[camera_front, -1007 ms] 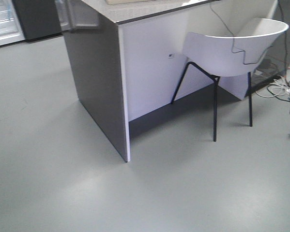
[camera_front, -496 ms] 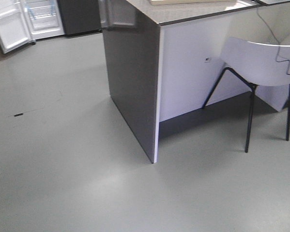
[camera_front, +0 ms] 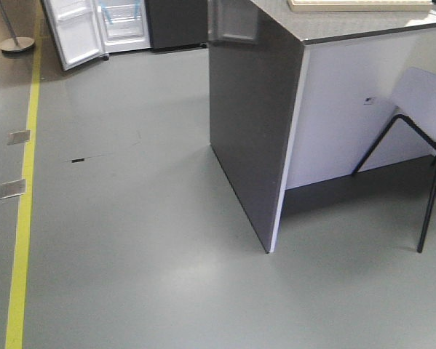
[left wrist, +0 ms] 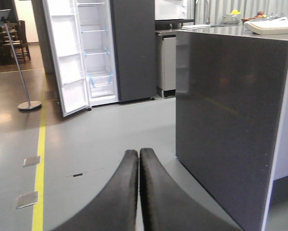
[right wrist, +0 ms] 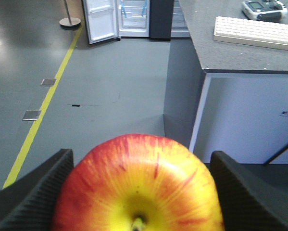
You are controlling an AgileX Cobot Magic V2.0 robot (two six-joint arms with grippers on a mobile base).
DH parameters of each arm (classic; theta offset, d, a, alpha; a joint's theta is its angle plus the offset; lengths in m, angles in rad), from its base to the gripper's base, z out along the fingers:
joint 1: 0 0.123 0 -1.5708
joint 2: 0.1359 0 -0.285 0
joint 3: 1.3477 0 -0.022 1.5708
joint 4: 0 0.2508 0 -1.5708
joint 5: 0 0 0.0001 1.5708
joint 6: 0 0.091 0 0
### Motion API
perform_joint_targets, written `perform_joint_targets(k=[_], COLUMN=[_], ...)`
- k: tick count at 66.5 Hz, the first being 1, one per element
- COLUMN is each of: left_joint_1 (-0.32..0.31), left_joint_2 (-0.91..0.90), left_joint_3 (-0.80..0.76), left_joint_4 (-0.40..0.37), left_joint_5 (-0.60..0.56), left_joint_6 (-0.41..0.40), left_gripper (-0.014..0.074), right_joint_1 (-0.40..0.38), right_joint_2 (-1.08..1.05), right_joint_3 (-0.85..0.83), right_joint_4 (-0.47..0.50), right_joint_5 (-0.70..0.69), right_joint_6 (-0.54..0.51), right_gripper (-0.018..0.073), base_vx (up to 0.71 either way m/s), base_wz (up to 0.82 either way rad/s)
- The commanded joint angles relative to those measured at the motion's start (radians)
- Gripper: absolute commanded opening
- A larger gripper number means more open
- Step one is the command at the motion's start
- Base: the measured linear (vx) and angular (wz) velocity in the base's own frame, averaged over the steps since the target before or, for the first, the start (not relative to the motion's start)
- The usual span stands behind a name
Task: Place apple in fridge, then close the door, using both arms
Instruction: 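Turn the base away from the counter, holding the apple, then drive the base toward the open refrigerator, holding the apple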
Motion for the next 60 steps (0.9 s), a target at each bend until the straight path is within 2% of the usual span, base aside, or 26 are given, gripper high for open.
perform_joint_targets(k=[1,60], left_joint_1=[0.000,0.000], left_joint_2=[-0.006,-0.006], left_joint_3=[0.015,0.015], left_joint_4=[-0.002,-0.002], left_joint_5=[-0.064,-0.064], left_joint_6=[-0.001,-0.001], left_gripper=[-0.0008,-0.0008], right_joint_1=[-0.004,-0.004], right_joint_2=[-0.017,-0.017], right_joint_3=[-0.030,-0.030], right_joint_4=[0.018,0.018], right_joint_5=[-0.079,-0.079], right_joint_6=[-0.009,-0.009], right_gripper=[0.0150,0.0150], base_vx=[0.04,0.04], base_wz=[0.21,0.16])
